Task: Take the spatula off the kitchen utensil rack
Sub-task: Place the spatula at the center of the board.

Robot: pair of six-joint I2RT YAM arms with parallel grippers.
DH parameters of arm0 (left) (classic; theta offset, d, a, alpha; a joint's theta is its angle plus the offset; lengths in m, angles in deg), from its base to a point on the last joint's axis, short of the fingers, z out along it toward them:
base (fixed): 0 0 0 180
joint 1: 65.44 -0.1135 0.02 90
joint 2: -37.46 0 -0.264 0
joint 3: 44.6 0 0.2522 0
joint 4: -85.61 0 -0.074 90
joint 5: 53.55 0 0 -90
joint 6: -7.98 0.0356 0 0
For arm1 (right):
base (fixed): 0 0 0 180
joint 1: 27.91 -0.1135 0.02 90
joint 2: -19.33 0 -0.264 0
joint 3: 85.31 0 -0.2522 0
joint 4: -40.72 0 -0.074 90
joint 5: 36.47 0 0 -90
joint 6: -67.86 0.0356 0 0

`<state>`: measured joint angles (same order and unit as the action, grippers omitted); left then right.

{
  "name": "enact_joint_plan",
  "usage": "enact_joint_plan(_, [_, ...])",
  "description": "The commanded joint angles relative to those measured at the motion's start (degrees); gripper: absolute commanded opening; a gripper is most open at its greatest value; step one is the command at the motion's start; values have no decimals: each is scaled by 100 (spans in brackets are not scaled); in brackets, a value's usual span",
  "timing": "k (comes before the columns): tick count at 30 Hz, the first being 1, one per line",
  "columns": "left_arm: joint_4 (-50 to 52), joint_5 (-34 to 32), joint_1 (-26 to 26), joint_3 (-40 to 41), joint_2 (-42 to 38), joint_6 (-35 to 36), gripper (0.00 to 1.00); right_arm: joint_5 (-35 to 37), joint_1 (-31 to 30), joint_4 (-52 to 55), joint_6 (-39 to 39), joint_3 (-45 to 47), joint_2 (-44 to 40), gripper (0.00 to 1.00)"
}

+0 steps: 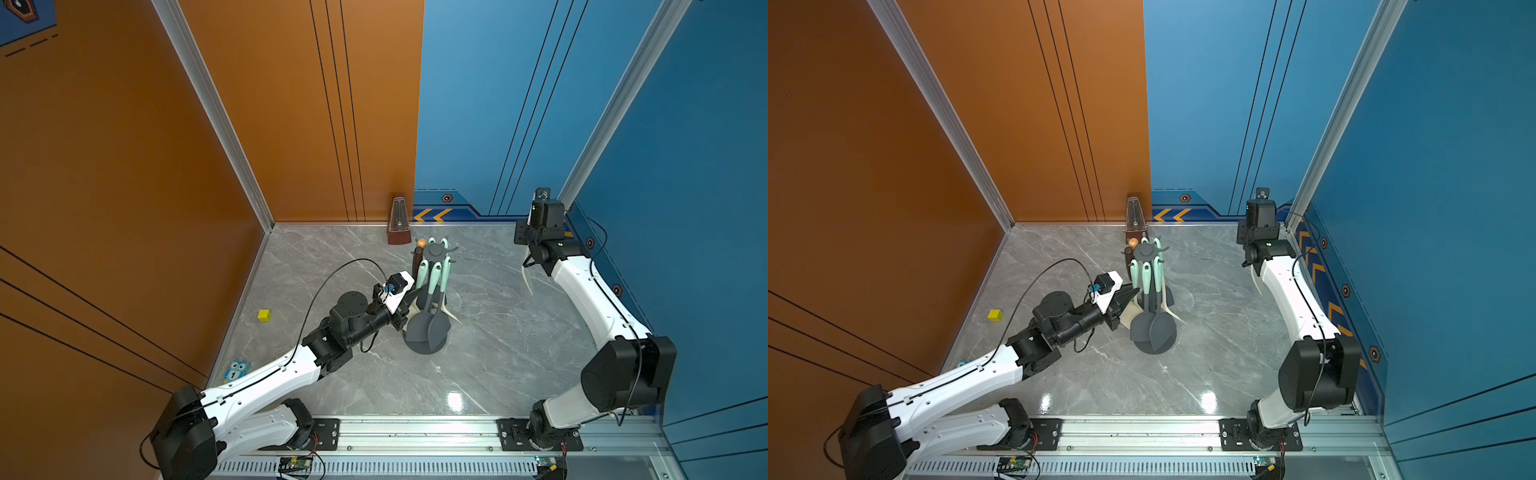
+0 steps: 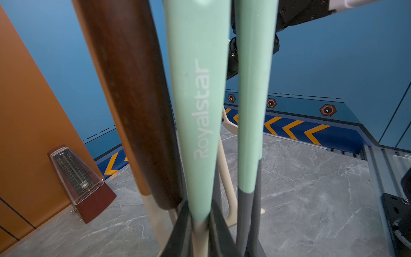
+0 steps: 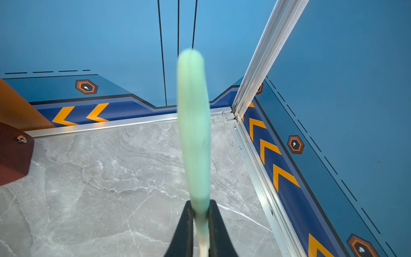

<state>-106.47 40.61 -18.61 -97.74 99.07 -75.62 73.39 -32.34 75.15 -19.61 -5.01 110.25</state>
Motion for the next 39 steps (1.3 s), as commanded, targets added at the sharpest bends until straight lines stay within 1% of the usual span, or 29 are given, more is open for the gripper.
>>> enact_joint_plan(1, [-41, 86, -60, 106, -68, -23, 17, 468, 60, 587, -210, -681, 390, 0])
enact_joint_plan(5, [-33, 95, -60, 116, -78, -32, 17, 604, 95, 1066, -296, -1441, 1033, 0])
enact_joint_plan(11, [-28, 59, -50, 142, -69, -6, 18, 738, 194, 1524, -310, -2312, 1823, 0])
enact_joint_plan(15, [-29, 59, -34, 151, -11, -2, 18, 705, 299, 1907, -215, -3015, 2416, 0])
enact_joint_plan(23, [-36, 72, -2, 122, 128, 1, 18, 507, 481, 2352, 33, -3987, 3516, 0])
enact_joint_plan(30, [-36, 35, 11, 105, 277, 11, 18, 502, 539, 2462, -42, -4432, 4215, 0])
enact_joint_plan(39, [-38, -47, 11, 70, 430, 55, 18, 412, 728, 2789, 55, -5115, 5074, 0])
